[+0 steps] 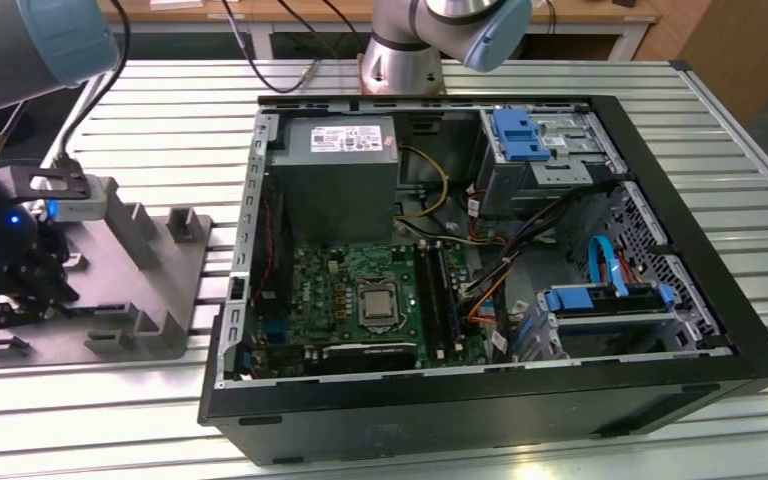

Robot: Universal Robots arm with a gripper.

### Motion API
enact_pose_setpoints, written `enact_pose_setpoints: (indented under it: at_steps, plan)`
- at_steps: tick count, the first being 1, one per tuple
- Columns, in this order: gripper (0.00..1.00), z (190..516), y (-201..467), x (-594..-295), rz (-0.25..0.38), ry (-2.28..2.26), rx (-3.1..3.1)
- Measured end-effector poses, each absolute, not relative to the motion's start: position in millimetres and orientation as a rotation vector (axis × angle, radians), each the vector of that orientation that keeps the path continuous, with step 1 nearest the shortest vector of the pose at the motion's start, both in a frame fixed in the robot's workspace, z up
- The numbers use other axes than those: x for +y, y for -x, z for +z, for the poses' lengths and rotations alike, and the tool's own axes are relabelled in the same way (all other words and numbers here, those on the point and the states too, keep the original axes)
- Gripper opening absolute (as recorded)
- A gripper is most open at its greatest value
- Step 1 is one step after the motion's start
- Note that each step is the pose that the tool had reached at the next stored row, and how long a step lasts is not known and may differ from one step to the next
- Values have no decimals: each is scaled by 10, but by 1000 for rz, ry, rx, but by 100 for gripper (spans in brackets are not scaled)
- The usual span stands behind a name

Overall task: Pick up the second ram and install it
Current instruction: 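Pick up the second ram and move it above second insertion slot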

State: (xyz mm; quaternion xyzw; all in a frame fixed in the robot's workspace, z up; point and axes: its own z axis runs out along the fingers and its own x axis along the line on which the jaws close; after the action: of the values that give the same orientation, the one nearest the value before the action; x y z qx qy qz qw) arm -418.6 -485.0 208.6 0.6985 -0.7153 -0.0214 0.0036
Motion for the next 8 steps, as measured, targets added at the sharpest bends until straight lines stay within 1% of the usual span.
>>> enact_pose_setpoints:
  at_steps: [8]
  plan:
    - [30, 1962, 4202, -4849, -74, -2205, -2232]
